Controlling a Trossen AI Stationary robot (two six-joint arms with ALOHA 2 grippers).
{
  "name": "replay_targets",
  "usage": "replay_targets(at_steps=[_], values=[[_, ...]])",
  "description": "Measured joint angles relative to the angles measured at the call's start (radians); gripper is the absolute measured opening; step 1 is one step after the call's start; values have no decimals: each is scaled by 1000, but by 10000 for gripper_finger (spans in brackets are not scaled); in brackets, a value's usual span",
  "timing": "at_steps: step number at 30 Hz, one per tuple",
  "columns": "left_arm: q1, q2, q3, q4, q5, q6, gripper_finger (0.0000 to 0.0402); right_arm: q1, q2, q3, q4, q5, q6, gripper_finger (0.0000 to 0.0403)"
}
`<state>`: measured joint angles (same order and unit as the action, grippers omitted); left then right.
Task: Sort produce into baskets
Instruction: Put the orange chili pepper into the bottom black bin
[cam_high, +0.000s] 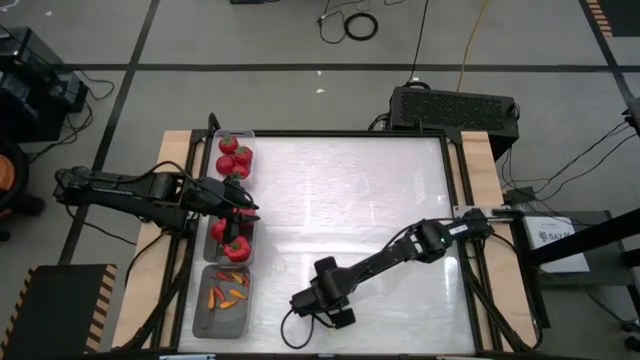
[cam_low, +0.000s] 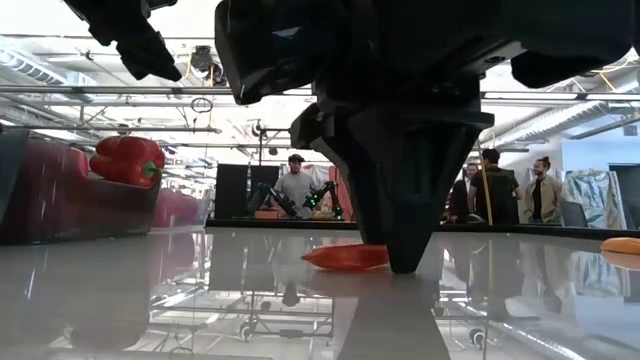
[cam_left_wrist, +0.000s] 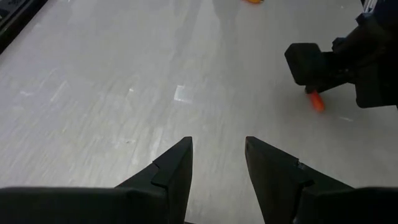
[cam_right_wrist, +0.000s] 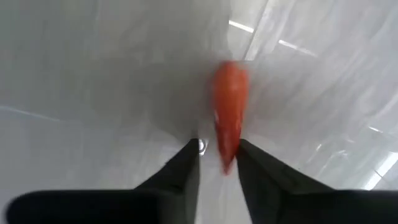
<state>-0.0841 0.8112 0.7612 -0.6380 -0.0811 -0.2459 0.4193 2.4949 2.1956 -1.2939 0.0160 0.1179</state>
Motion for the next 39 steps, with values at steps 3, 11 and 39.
replay_targets(at_steps=[3,11,39], values=[[0,0,0,0,0,0,154,1,0,0,0,-2,1,54],[0,-2,0,-47,29,-4,154,0,1,1,0,6,41,12],[-1,-16,0,-191,79,0,154,-84,13,125,811,119,-429,0]])
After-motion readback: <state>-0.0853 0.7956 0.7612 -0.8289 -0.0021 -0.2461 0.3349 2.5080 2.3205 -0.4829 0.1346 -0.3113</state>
